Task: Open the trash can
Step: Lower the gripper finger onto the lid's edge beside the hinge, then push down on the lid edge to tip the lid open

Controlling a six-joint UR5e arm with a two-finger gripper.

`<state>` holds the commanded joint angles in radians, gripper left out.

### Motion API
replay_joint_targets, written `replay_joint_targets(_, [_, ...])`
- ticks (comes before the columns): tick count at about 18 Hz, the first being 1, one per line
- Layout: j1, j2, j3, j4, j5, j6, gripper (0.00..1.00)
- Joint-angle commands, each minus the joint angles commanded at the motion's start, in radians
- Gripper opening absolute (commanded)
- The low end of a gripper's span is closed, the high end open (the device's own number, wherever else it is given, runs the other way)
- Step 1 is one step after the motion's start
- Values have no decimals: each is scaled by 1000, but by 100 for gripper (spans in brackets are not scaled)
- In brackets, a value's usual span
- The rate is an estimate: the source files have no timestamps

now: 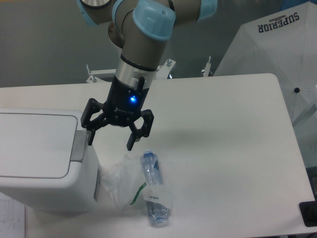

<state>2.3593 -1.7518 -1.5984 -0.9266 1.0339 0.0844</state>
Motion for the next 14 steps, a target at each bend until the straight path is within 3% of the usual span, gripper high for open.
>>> replay_joint_targets(14, [-18,-5,-2,2,5,0,100])
